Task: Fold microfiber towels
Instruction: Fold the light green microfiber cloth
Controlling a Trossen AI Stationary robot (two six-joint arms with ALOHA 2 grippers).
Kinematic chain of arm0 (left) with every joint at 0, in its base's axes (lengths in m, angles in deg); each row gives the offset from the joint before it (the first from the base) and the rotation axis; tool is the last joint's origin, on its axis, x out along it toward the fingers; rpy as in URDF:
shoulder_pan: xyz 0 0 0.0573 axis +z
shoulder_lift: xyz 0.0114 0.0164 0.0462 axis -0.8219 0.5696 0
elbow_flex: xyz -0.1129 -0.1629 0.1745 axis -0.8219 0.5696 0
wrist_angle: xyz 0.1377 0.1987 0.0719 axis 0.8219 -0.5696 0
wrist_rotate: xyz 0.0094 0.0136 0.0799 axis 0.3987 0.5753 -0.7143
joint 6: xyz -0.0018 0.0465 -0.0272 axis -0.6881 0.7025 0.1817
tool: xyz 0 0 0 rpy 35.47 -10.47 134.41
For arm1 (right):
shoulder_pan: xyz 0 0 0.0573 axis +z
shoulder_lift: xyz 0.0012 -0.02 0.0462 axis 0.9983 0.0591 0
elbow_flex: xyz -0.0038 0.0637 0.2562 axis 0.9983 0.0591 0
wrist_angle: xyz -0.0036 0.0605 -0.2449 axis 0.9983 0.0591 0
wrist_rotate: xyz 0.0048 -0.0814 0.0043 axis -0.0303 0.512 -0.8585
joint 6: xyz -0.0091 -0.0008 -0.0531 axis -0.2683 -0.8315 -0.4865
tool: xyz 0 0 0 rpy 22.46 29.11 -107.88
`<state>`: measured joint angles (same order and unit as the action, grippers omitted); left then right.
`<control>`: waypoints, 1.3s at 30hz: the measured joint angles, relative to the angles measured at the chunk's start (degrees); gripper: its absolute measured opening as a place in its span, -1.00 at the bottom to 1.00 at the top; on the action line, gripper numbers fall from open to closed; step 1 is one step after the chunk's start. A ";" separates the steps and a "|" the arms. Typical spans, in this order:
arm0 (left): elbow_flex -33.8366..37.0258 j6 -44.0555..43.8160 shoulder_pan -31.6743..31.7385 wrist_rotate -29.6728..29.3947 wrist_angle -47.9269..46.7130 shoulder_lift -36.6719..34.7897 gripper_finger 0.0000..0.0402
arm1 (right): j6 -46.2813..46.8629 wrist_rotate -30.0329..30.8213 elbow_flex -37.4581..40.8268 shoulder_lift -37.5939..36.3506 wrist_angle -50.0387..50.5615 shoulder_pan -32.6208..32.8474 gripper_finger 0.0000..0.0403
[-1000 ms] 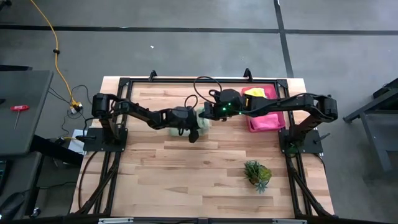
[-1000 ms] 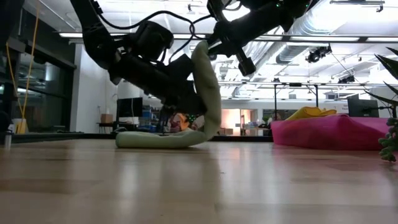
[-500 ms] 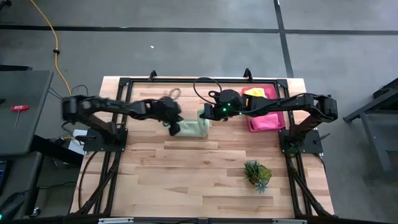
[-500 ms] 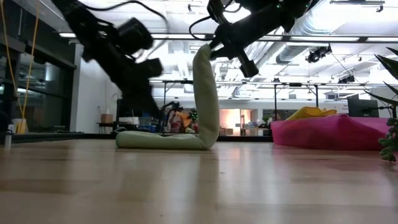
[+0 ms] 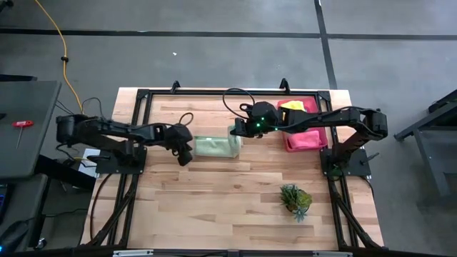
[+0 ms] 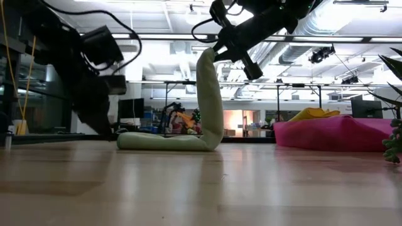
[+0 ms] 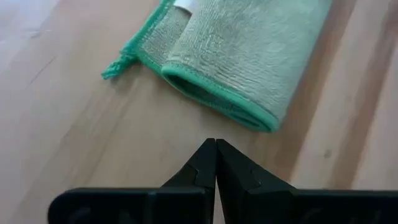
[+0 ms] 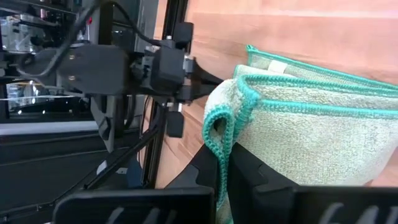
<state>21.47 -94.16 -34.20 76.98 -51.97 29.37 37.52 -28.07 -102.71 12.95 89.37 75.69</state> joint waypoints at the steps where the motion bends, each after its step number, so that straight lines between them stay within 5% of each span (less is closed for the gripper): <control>1: 0.00 0.51 -0.12 -0.10 1.12 1.37 -1.00 | -0.06 -0.04 0.00 0.00 0.02 0.00 -1.00; 13: -5.00 10.30 -0.11 0.13 7.52 13.78 -1.00 | 0.22 -2.15 0.02 1.66 -0.05 0.18 -1.00; 32: -6.49 10.14 -0.15 -0.71 7.30 14.19 -1.00 | 8.93 -1.39 0.04 16.39 -22.74 0.98 -1.00; 39: -6.49 9.55 -0.15 -0.90 7.77 14.19 -1.00 | 10.95 -2.44 -1.64 21.80 -24.17 1.51 -1.00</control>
<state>14.98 -84.60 -34.35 76.08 -44.20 43.56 48.47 -30.51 -104.35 34.75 65.20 77.21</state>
